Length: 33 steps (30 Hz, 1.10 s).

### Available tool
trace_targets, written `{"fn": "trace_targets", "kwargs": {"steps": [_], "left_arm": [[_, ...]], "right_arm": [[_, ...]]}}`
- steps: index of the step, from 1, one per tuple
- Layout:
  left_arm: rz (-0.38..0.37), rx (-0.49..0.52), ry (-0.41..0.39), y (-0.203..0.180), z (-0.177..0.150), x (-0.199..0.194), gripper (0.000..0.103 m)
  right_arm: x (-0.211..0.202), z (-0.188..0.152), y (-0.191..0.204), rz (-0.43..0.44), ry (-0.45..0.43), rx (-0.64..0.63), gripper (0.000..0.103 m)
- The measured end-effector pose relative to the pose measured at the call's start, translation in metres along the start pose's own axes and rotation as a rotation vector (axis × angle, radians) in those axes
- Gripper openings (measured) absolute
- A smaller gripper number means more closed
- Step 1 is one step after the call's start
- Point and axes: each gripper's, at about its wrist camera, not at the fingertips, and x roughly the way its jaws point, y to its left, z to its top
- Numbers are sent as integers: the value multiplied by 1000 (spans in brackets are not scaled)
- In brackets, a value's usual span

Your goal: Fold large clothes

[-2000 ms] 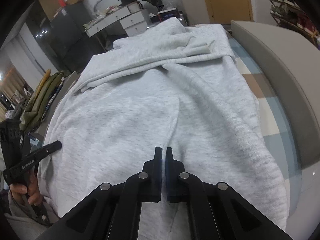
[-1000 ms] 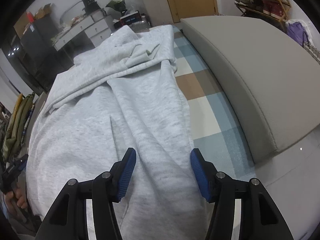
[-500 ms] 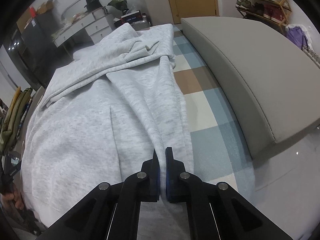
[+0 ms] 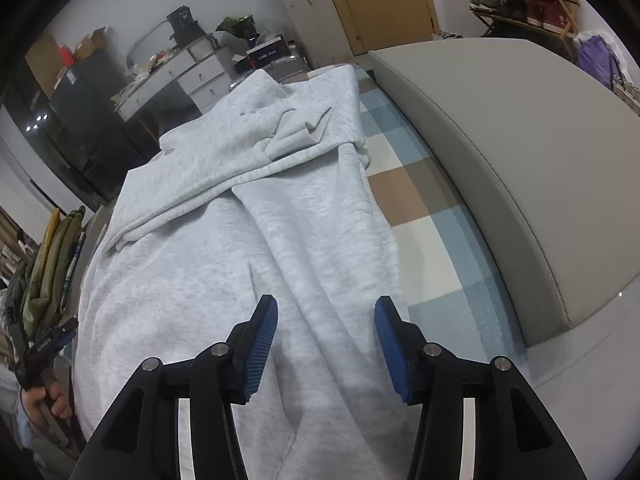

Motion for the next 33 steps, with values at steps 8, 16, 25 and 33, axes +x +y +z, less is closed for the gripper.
{"fn": "trace_targets", "kwargs": {"steps": [8,16,25,33], "left_arm": [[36,42,53,-15,28,33,61],[0,5,20,-11,39,49,49],[36,119,-13,-24,30,45,3],[16,149,3,-25,3,26,2]], "right_arm": [[33,50,8,-44,63,27,63],[78,80,6,-80,95,21,49],[82,71,10,-150,59,-103,6],[65,57,1,-160,73,-111,6]]}}
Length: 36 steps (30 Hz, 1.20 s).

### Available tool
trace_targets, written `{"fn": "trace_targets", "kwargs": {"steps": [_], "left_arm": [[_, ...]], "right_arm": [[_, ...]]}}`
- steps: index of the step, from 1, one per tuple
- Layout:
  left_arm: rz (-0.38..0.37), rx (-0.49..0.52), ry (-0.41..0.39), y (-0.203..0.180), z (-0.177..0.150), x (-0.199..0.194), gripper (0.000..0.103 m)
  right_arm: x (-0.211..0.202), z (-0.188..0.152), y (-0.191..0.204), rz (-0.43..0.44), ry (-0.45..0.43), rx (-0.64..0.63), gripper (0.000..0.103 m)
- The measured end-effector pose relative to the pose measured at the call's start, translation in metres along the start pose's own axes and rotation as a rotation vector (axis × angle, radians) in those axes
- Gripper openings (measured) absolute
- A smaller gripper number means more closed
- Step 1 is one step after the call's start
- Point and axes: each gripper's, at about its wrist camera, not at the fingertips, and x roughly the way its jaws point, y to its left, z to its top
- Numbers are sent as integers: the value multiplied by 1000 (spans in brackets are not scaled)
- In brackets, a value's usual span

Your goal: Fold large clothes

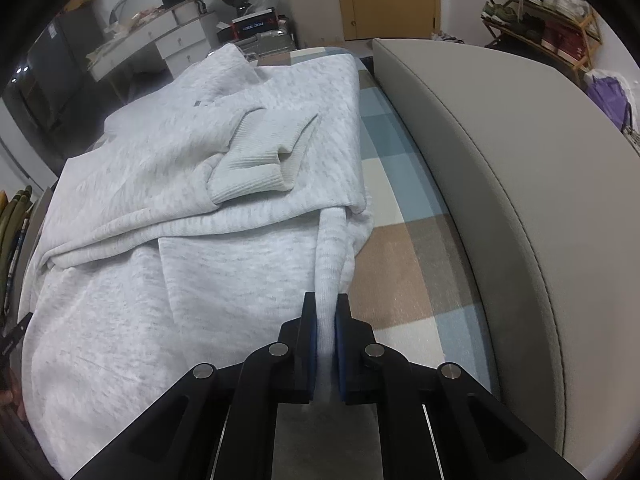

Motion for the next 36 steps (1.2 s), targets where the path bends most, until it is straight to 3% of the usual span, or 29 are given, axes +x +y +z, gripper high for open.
{"fn": "trace_targets", "kwargs": {"steps": [6,10,14,24,30,32,36], "left_arm": [[-1,13,4,0,-14,-10,2],[-6,-13,-5,3,-13,-10,6],[7,-38,4,9,-19,-15,31],[-15,-59,-16,9,-18,-24,32],[-83,-36,-143,-7,8,-68,33],[-88,-3,-201,-16,17,-89,47],[-131,52,-299,-36,39,-130,70]], "right_arm": [[-11,-13,-8,-2,3,15,7],[-15,-11,-12,8,1,38,14],[-28,-20,-12,36,-20,35,45],[-49,-28,-11,43,-51,68,45],[-91,-8,25,101,-166,-9,47],[-112,-2,36,129,-219,-42,58],[-162,17,58,181,-319,-116,69]]}}
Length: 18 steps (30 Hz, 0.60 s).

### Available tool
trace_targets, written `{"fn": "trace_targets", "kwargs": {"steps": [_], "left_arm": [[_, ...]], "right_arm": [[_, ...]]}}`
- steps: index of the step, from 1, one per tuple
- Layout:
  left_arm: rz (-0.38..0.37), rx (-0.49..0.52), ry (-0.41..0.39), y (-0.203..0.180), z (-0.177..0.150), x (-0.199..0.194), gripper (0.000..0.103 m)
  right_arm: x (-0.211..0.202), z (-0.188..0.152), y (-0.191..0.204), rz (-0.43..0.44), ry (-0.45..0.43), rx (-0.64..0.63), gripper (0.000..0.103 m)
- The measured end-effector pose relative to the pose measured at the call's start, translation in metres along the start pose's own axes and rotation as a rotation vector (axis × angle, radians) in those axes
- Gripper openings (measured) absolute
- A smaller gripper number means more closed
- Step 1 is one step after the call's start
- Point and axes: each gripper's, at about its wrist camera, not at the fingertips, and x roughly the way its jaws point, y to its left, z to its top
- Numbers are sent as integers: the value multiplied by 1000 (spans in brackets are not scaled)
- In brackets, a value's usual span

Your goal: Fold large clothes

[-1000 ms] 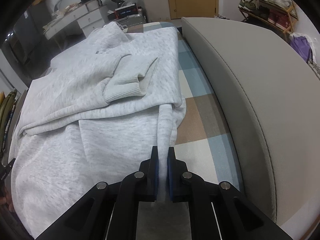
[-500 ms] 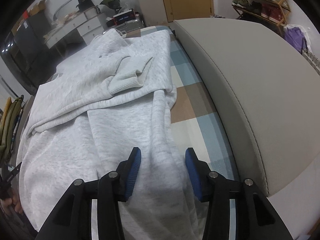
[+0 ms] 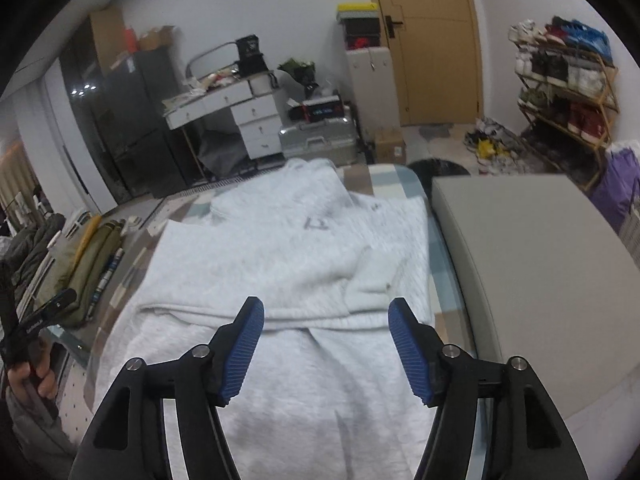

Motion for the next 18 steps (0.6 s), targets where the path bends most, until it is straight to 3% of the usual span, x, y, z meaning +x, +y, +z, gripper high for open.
{"fn": "trace_targets", "kwargs": {"steps": [2,3,8,10,14,18], "left_arm": [[-34,34,-45,-13,17,-13,85],[-48,46,-64,-17,25,-16,87],[-95,67,-121,-34,75,-19,102],[-114,47,-141,-32,98,-11,102],[-135,-2,-118,-25,127,26,102],[-82,-20,-49,-27,122,89,102]], "right_arm": [[-19,20,11,28,-44,-21,84],[-28,33,16,43,-67,-25,87],[-52,101,27,145,-99,53,90],[-51,132,33,163,-112,56,92],[-17,172,34,207,-86,116,94],[70,179,27,191,-41,169,94]]}}
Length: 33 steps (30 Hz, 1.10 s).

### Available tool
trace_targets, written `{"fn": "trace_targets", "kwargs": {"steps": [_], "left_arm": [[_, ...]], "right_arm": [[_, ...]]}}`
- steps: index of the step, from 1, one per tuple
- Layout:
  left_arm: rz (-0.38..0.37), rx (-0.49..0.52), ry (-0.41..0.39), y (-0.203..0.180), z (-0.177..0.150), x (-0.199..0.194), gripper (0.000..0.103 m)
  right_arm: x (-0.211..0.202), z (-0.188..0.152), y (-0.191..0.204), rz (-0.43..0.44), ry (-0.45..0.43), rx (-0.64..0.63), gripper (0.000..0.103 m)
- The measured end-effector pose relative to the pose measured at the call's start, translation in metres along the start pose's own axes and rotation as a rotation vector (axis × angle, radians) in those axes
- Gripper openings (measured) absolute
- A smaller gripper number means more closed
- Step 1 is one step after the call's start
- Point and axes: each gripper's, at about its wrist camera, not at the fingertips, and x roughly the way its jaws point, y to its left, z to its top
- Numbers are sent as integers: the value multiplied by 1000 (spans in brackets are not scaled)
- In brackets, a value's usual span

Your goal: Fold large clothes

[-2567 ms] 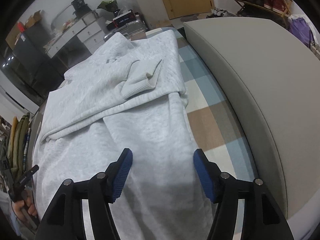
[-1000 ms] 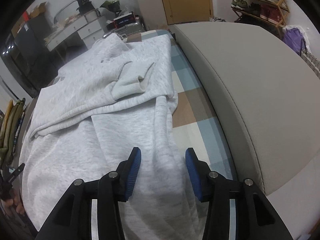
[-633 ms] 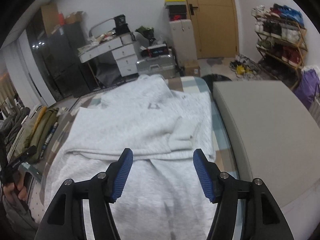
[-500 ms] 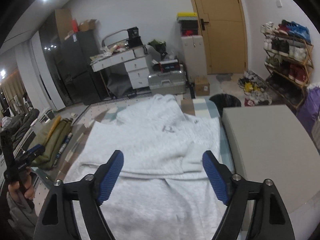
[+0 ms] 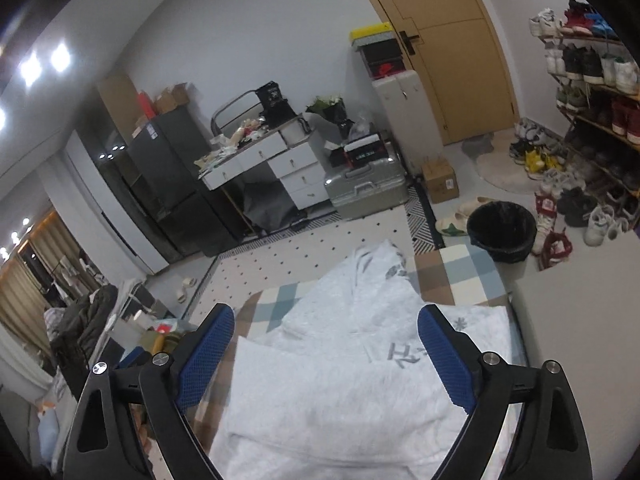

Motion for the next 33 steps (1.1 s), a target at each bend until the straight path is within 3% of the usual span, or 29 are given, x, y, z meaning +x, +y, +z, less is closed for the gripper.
{"fn": "trace_targets", "kwargs": {"steps": [4,7,9,12,16,19,21,22,23,25,29,31,33], "left_arm": [[61,-15,106,6,-27,69,102],[22,-65,218,12,-47,115,101],[2,-52,288,5,-64,136,101],[3,36,363,-11,-87,153,102],[26,149,425,-24,-108,159,102],[15,151,419,-23,-103,155,102],[7,101,407,-15,-93,153,102],[7,74,398,-11,-90,155,102],[14,44,389,-5,-89,155,102],[24,-6,382,4,-86,151,102],[39,-55,362,11,-86,147,102],[52,-63,352,11,-84,142,102],[53,-77,341,10,-82,140,102]], "right_arm": [[117,-17,-38,-114,128,21,93],[197,-36,-79,-185,221,97,84],[234,-44,-103,-227,250,146,75],[262,-47,-127,-239,233,207,73],[282,-35,-132,-204,189,204,73],[302,-26,-130,-168,191,215,73],[310,-23,-121,-167,208,174,58],[312,-23,-117,-180,210,134,36],[310,-23,-113,-169,201,107,21],[294,-23,-106,-109,150,82,12],[240,-39,-81,105,59,-68,9],[211,-59,-61,219,116,-206,9],[198,-79,-49,197,206,-308,9]]}}
